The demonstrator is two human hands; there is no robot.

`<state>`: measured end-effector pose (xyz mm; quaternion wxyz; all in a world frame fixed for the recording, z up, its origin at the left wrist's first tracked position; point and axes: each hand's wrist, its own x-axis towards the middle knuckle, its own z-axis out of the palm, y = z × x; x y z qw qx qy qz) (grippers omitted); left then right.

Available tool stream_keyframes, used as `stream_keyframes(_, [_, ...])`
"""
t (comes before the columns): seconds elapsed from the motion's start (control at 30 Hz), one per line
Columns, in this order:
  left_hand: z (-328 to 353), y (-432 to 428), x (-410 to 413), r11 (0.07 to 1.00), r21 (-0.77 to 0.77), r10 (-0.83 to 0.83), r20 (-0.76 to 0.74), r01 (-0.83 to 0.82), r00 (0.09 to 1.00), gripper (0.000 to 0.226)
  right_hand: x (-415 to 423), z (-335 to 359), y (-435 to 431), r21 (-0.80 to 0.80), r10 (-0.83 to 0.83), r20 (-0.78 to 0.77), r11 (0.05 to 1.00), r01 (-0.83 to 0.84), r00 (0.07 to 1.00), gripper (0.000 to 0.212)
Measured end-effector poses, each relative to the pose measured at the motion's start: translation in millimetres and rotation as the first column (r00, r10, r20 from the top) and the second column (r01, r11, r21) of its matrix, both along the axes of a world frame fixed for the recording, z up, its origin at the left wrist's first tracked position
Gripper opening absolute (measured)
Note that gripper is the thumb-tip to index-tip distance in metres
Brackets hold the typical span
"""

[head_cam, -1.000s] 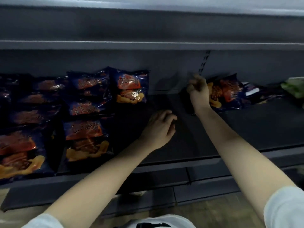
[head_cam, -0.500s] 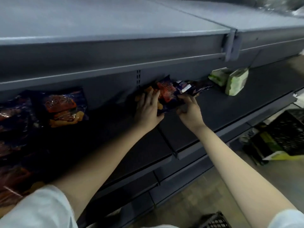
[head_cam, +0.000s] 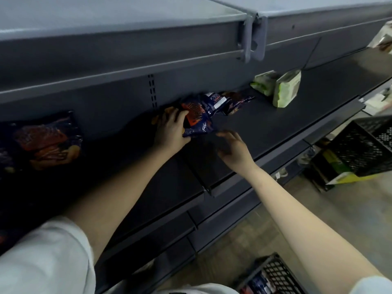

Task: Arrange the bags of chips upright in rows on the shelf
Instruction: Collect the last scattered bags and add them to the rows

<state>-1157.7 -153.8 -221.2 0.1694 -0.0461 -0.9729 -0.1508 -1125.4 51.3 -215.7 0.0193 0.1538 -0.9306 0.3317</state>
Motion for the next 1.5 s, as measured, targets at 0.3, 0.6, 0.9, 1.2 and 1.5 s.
stream_keyframes(0.3, [6.2, -39.1, 63.1, 0.992, 0.100, -0.069, -0.106, 0.080, 0.992, 0.076, 5.4, 13.1, -60.5, -0.685, 0.114, 0.381, 0.701, 0.198, 0.918, 0.041])
stream_keyframes(0.6, [10.8, -110.2, 141.2, 0.972, 0.164, 0.204, -0.232, -0.169, 0.951, 0.075, 30.2, 21.2, -163.1, -0.913, 0.701, 0.355, 0.402, 0.069, 0.618, 0.082])
stream_keyframes(0.9, [13.2, -122.4, 190.5, 0.690, 0.587, 0.535, -0.021, -0.423, 0.845, 0.102, 76.5, 24.7, -259.4, -0.897, 0.830, 0.268, 0.400, -0.186, 0.488, 0.067])
stream_keyframes(1.2, [21.7, -125.4, 211.2, 0.817, 0.379, 0.479, -0.029, -0.434, 0.877, 0.088, 61.5, 44.8, -277.1, -0.863, 0.657, 0.301, 0.496, -0.096, 0.692, 0.020])
stream_keyframes(1.5, [9.7, -118.2, 225.6, 0.858, 0.308, 0.448, -0.055, -0.412, 0.892, 0.074, 45.8, 42.9, -282.5, -0.772, 0.536, 0.225, 0.608, -0.187, 0.813, 0.018])
